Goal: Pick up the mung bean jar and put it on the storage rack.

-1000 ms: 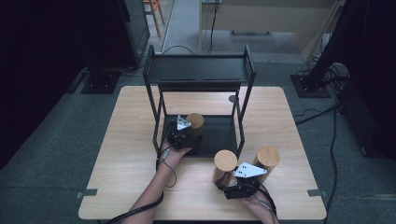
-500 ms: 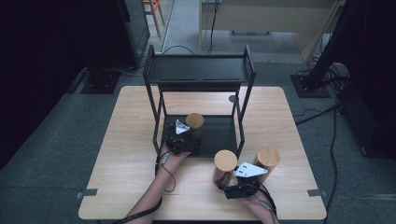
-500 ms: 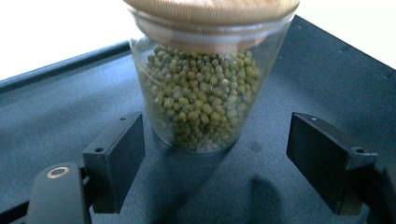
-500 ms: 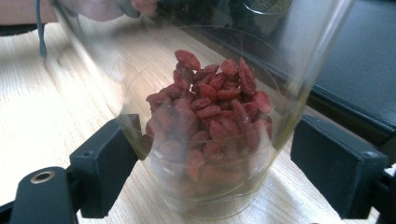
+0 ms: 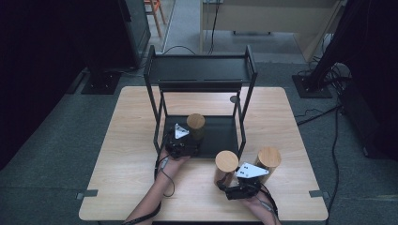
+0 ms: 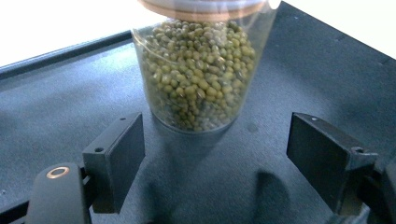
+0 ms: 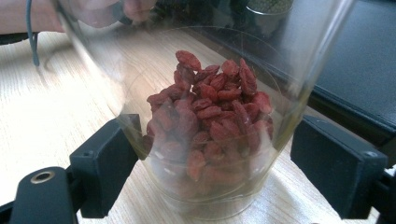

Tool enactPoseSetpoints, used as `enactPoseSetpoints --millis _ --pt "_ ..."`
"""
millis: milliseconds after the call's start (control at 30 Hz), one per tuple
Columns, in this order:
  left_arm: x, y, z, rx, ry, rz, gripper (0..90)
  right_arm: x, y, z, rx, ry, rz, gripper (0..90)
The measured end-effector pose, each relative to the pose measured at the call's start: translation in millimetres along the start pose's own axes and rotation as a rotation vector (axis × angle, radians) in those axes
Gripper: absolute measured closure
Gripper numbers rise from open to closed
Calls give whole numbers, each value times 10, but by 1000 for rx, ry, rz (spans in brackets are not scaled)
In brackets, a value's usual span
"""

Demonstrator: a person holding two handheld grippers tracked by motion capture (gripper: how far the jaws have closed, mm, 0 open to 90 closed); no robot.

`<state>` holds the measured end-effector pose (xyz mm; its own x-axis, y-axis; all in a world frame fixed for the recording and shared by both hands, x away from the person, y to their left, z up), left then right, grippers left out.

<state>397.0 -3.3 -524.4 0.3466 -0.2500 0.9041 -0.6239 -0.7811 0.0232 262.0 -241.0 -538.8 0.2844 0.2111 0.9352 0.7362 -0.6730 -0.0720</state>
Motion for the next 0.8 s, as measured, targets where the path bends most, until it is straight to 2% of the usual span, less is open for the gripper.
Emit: enactPoseSetpoints --millis 800 --pt "-88 106 -192 -28 22 34 198 0 -4 -1 -6 0 -5 150"
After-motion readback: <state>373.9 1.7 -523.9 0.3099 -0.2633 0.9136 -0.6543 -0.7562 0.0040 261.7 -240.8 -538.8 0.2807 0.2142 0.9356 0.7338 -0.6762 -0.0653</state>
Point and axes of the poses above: each handheld gripper's, and its own axes: z roughly forward along the jaws, x roughly out of its top, y roughly to its right, the point moved 2 cm from there along z, roughly forward along the jaws, and after that the axes turned 10 degrees about y, right-handed, at the moved point
